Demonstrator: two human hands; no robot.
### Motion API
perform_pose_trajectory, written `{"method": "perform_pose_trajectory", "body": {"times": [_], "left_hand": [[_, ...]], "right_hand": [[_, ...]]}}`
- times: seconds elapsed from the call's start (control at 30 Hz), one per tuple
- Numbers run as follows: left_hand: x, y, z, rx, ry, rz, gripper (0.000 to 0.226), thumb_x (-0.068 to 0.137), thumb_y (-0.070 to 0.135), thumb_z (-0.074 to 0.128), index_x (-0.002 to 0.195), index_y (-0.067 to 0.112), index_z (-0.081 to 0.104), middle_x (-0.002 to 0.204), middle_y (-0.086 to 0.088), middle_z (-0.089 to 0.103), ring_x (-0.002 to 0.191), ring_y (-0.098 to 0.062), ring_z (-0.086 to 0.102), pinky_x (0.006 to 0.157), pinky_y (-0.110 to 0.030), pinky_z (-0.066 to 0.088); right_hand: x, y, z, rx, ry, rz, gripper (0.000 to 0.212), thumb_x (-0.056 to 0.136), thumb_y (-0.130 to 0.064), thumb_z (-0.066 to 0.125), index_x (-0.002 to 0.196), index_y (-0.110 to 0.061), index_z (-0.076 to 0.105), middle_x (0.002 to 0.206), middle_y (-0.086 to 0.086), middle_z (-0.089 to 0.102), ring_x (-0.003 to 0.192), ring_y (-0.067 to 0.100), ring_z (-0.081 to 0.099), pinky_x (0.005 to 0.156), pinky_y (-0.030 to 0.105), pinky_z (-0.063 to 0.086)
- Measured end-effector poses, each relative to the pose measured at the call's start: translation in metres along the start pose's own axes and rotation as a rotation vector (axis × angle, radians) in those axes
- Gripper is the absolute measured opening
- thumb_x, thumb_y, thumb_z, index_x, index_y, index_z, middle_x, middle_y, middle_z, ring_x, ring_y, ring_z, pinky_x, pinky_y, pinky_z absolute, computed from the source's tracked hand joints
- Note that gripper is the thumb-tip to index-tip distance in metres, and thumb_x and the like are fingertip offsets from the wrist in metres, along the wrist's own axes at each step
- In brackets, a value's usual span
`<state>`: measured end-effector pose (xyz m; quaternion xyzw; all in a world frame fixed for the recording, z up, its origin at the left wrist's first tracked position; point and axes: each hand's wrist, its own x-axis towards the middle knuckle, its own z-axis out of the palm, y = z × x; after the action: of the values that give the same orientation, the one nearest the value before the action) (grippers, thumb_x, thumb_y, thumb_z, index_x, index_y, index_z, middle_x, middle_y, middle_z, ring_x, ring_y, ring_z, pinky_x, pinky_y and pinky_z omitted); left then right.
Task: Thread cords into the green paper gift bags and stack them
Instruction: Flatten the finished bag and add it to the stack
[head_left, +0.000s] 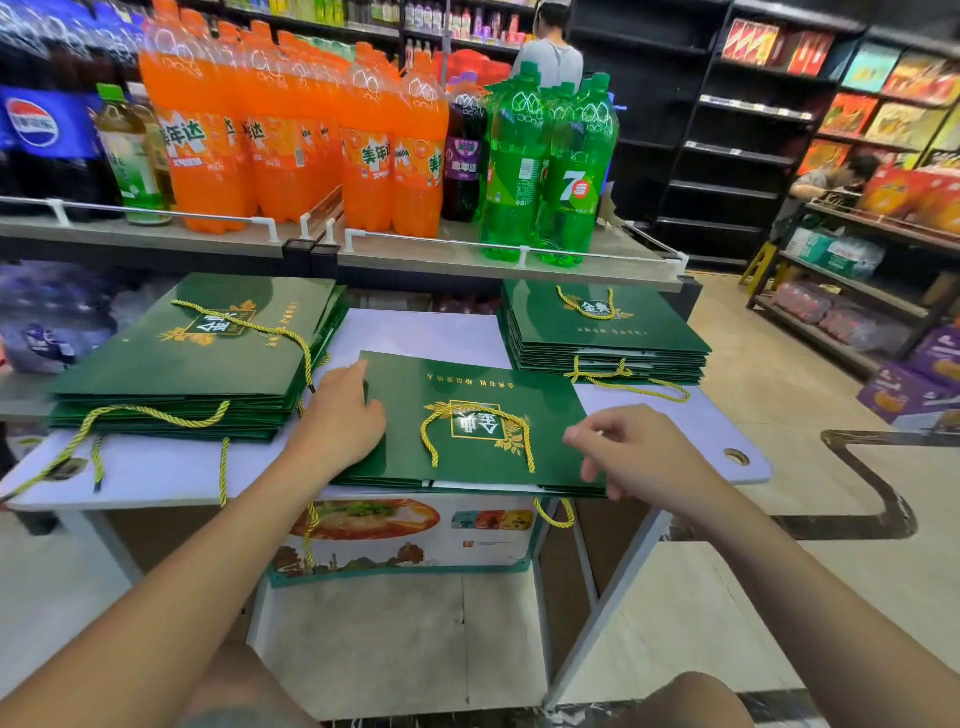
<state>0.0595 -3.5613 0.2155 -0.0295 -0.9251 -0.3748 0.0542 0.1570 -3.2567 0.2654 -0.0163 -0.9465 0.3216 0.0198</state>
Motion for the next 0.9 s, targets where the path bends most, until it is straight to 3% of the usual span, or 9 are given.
{"method": "perform_pose_trajectory", "body": {"times": [0.07, 0.13, 0.2, 0.27, 0.33, 0.43, 0.9], "left_hand": [[-0.002, 0.0, 0.005, 0.167, -0.003, 0.019, 0.051, 0.097, 0.023, 0.049, 0.148, 0.019, 0.044, 0.158, -0.016, 0.035, 0.146, -0.036, 0.033, 0.112, -0.049, 0.039], [-0.005, 0.005, 0.01, 0.34, 0.052, 0.135, 0.055, 0.102, 0.032, 0.048, 0.155, 0.026, 0.036, 0.169, -0.012, 0.016, 0.156, -0.032, 0.011, 0.122, -0.052, 0.026], [-0.006, 0.011, 0.014, 0.447, 0.043, 0.272, 0.055, 0.105, 0.043, 0.04, 0.158, 0.034, 0.03, 0.172, -0.006, 0.008, 0.158, -0.029, 0.0, 0.126, -0.052, 0.015], [-0.004, 0.013, 0.021, 0.527, -0.044, 0.326, 0.058, 0.105, 0.055, 0.028, 0.161, 0.043, 0.018, 0.173, 0.0, -0.002, 0.158, -0.026, -0.01, 0.127, -0.054, 0.003], [-0.002, 0.01, 0.029, 0.591, -0.14, 0.31, 0.064, 0.1, 0.068, 0.014, 0.161, 0.048, 0.004, 0.172, 0.004, -0.011, 0.157, -0.024, -0.018, 0.125, -0.057, -0.006], [0.002, 0.002, 0.038, 0.652, -0.254, 0.253, 0.07, 0.095, 0.078, 0.006, 0.158, 0.052, -0.006, 0.171, 0.007, -0.013, 0.157, -0.022, -0.016, 0.124, -0.06, -0.009], [0.007, -0.005, 0.05, 0.691, -0.286, 0.234, 0.074, 0.091, 0.081, 0.001, 0.158, 0.051, -0.008, 0.172, 0.011, -0.008, 0.158, -0.017, -0.01, 0.124, -0.06, -0.003]], "right_hand": [[0.016, 0.004, 0.01, -0.094, 0.106, -0.122, 0.023, 0.1, -0.045, 0.056, 0.092, -0.032, 0.073, 0.084, -0.016, 0.075, 0.076, 0.007, 0.07, 0.079, 0.036, 0.058], [0.033, 0.005, 0.023, -0.171, 0.129, -0.231, 0.029, 0.101, -0.049, 0.052, 0.12, -0.035, 0.07, 0.12, -0.016, 0.07, 0.111, 0.006, 0.062, 0.102, 0.041, 0.051], [0.05, 0.006, 0.035, -0.275, 0.062, -0.266, 0.055, 0.102, -0.061, 0.043, 0.15, -0.033, 0.049, 0.155, -0.005, 0.046, 0.144, 0.016, 0.038, 0.12, 0.045, 0.034], [0.063, 0.005, 0.048, -0.38, -0.001, -0.232, 0.078, 0.095, -0.079, 0.024, 0.161, -0.039, 0.026, 0.17, -0.001, 0.019, 0.156, 0.023, 0.014, 0.126, 0.05, 0.019], [0.071, 0.008, 0.061, -0.455, -0.05, -0.195, 0.094, 0.082, -0.092, 0.005, 0.163, -0.044, 0.009, 0.173, -0.004, 0.002, 0.159, 0.024, 0.0, 0.127, 0.054, 0.008], [0.077, 0.012, 0.074, -0.492, -0.117, -0.149, 0.101, 0.072, -0.098, -0.002, 0.161, -0.05, 0.0, 0.173, -0.006, -0.005, 0.159, 0.023, -0.006, 0.127, 0.056, -0.001], [0.088, 0.022, 0.085, -0.59, -0.144, -0.117, 0.097, 0.074, -0.097, 0.004, 0.16, -0.052, 0.006, 0.173, -0.009, 0.001, 0.159, 0.021, -0.005, 0.126, 0.057, -0.001]]}}
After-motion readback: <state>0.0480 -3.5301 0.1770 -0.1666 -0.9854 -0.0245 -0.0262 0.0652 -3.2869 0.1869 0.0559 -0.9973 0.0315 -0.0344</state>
